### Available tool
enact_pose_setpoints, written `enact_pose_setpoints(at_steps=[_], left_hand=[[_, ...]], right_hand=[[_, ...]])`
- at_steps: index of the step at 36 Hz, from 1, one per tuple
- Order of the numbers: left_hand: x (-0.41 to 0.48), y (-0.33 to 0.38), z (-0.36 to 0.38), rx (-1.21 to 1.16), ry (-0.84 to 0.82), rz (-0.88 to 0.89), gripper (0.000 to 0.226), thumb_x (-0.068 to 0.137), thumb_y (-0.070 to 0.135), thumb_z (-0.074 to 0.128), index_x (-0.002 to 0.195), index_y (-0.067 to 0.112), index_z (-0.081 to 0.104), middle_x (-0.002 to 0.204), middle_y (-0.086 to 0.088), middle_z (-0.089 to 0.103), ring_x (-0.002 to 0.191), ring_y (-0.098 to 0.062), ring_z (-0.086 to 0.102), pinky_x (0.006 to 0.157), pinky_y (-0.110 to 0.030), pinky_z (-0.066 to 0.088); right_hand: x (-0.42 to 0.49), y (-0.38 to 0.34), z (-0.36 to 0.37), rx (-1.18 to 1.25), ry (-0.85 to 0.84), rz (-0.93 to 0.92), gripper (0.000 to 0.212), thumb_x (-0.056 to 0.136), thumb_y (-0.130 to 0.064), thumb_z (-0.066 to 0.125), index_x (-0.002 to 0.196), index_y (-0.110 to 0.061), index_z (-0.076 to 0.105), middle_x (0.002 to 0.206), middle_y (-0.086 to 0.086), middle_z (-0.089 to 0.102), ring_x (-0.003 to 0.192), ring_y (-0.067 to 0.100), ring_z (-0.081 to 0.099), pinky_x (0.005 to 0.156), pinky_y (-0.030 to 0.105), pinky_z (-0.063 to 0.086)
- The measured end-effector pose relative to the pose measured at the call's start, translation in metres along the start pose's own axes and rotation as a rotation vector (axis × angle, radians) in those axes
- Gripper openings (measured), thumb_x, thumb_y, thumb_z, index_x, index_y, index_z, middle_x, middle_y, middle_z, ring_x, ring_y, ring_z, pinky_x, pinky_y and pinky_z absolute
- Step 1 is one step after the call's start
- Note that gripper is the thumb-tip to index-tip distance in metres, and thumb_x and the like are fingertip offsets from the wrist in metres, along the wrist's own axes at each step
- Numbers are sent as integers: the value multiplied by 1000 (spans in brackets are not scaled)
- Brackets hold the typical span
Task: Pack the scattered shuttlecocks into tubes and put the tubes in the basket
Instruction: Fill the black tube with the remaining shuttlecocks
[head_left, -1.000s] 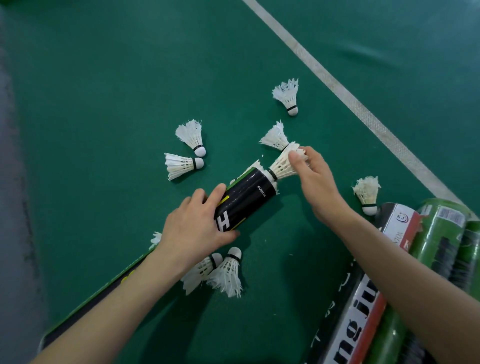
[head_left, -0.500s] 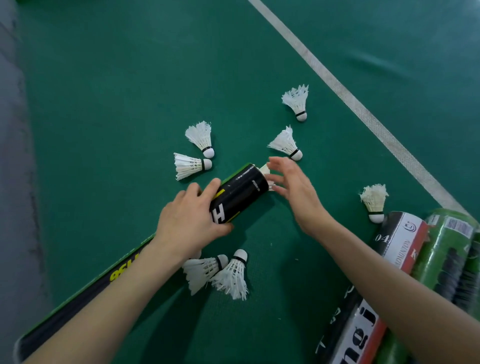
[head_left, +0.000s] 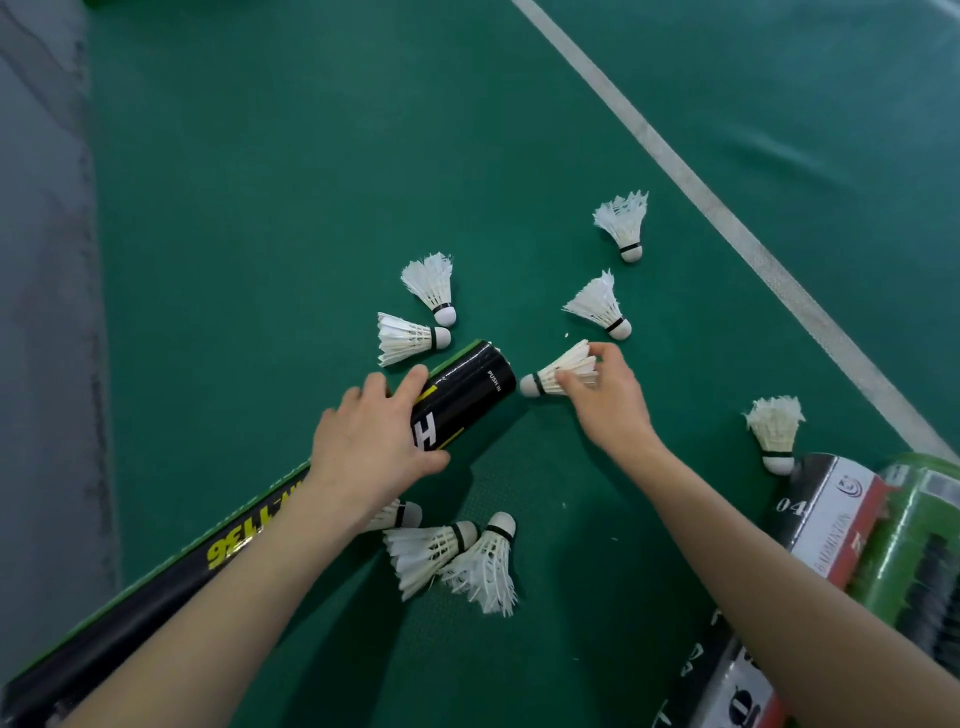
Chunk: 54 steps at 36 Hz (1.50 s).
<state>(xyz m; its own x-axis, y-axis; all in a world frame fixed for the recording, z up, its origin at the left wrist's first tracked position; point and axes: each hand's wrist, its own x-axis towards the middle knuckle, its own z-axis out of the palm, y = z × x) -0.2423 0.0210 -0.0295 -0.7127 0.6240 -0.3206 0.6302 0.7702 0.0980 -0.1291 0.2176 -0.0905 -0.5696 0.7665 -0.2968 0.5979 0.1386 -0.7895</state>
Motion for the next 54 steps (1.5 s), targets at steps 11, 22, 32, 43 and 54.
enact_pose_setpoints(at_steps=[11, 22, 32, 43, 54], left_hand=[[0, 15, -5, -21, 119, 127, 86, 75, 60, 64, 143, 36, 18, 117, 0, 41, 107, -23, 45, 88, -37, 39], [-3, 23, -5, -82, 259, 277, 85, 67, 49, 75, 141, 30, 37, 110, -3, 49, 100, -26, 50, 82, -40, 40], [4, 28, -7, -125, 274, 236, 85, 68, 51, 73, 142, 32, 36, 114, -2, 49, 107, -26, 48, 86, -40, 38], [26, 13, 0, -8, 94, 45, 86, 73, 55, 67, 143, 36, 21, 123, -4, 44, 113, -28, 45, 91, -40, 38], [24, 1, 1, 14, 75, 6, 89, 74, 58, 68, 144, 36, 18, 123, -6, 44, 112, -28, 46, 90, -41, 40]], right_hand=[[-12, -27, -38, 247, 48, -157, 25, 97, -27, 51, 120, -15, 53, 107, -1, 60, 83, 8, 52, 76, 21, 41], [-37, -39, -40, 399, -148, -282, 37, 100, -36, 39, 134, -26, 47, 133, -16, 50, 122, -8, 45, 101, 8, 34], [-49, -43, -22, 526, -361, -293, 48, 91, -63, 25, 134, -47, 38, 149, -18, 37, 136, -10, 28, 117, 22, 17], [53, -27, -31, -249, -121, -174, 57, 96, -19, 52, 148, -29, 30, 158, 6, 15, 145, 26, 11, 116, 41, 16], [62, -18, -24, -485, -3, -191, 31, 90, -26, 64, 113, -7, 55, 131, 4, 39, 105, 24, 50, 79, 30, 40]])
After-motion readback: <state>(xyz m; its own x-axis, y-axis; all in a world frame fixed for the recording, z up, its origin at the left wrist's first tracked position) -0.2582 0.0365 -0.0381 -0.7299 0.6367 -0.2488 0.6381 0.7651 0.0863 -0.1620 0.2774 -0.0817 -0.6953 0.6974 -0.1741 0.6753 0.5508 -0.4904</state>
